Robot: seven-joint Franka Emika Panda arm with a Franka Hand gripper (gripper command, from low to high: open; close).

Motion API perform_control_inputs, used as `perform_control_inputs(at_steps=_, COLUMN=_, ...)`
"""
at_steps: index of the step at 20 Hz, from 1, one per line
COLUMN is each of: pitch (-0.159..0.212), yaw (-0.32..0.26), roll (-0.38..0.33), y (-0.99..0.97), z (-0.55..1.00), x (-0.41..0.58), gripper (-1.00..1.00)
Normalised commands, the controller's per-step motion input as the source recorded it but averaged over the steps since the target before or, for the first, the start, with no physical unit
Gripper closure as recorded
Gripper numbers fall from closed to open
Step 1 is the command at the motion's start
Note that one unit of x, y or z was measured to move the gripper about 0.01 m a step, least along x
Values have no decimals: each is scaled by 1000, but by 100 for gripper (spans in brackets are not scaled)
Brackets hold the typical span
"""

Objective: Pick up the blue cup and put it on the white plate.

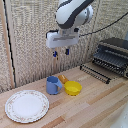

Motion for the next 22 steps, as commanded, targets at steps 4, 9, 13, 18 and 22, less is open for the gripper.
perform_control_inputs(at_steps=4, pitch=83, yaw=21, roll=-19, y=99, z=-377, x=178, gripper=-100)
perform_control_inputs(at_steps=9, pitch=108, yaw=29, roll=-25, y=141, z=-442, x=72, gripper=-100)
perform_control_inputs(at_steps=13, pitch=102, yaw=37, roll=-30, y=119, z=-420, x=64, gripper=-100)
perform_control_inputs(at_steps=18, pitch=42, yaw=78, roll=-25, y=38, z=-367, x=189, gripper=-100)
perform_control_inputs(at_steps=22, pitch=1, yaw=92, roll=-9, y=0, z=-321, x=236, gripper=-100)
